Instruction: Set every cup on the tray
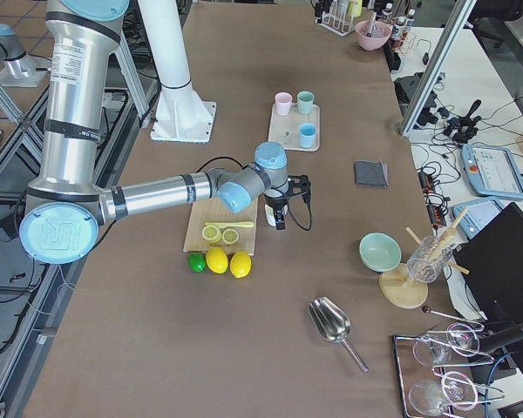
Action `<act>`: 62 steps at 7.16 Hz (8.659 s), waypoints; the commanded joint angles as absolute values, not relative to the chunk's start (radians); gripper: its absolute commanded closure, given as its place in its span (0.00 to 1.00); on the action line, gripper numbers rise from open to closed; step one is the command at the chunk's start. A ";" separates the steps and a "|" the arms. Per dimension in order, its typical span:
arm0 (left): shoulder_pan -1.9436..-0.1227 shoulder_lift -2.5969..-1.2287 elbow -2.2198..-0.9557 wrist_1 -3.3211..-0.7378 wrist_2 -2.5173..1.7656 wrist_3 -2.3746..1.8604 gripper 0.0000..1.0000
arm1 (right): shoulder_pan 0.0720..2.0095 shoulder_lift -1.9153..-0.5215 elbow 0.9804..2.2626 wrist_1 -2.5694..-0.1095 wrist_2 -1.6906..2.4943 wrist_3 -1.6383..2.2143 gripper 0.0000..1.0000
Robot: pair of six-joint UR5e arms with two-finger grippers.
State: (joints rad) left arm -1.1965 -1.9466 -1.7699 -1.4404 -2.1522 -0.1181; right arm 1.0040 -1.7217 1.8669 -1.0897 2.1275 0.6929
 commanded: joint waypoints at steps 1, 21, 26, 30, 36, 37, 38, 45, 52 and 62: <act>-1.197 -1.942 -1.772 -1.442 -2.152 -0.118 0.02 | 0.976 -1.684 1.827 -1.091 2.106 0.709 0.45; -1.193 -1.948 -1.755 -1.443 -2.151 -0.137 0.02 | 0.519 -1.040 1.869 -1.565 1.853 1.293 1.00; -1.193 -1.945 -1.758 -1.443 -2.152 -0.137 0.02 | 0.535 -1.005 1.793 -1.555 1.832 1.290 0.78; -1.200 -1.936 -1.761 -1.442 -2.152 -0.127 0.02 | 0.639 -0.980 1.824 -1.566 1.891 1.273 0.00; -1.503 -1.642 -1.741 -1.428 -2.271 0.167 0.02 | 1.212 -1.293 1.824 -1.613 2.221 0.453 0.00; -1.555 -1.534 -1.759 -1.462 -2.289 0.172 0.02 | 1.300 -1.308 1.827 -1.719 2.221 0.275 0.00; -1.568 -1.510 -1.752 -1.448 -2.319 0.160 0.02 | 1.383 -1.315 1.824 -1.823 2.223 0.112 0.00; -1.572 -1.433 -1.740 -1.454 -2.355 0.163 0.02 | 1.529 -1.660 1.638 -1.616 2.292 -0.057 0.00; -1.578 -1.427 -1.759 -1.457 -2.349 0.170 0.02 | 1.551 -1.677 1.651 -1.614 2.293 -0.055 0.00; -1.586 -1.431 -1.787 -1.457 -2.350 0.170 0.02 | 1.551 -1.678 1.649 -1.614 2.293 -0.057 0.00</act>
State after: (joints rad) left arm -1.5859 -1.4296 -1.7870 -1.4573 -2.3489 0.1703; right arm 1.5508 -1.6783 1.6490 -1.6137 2.2927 -0.0566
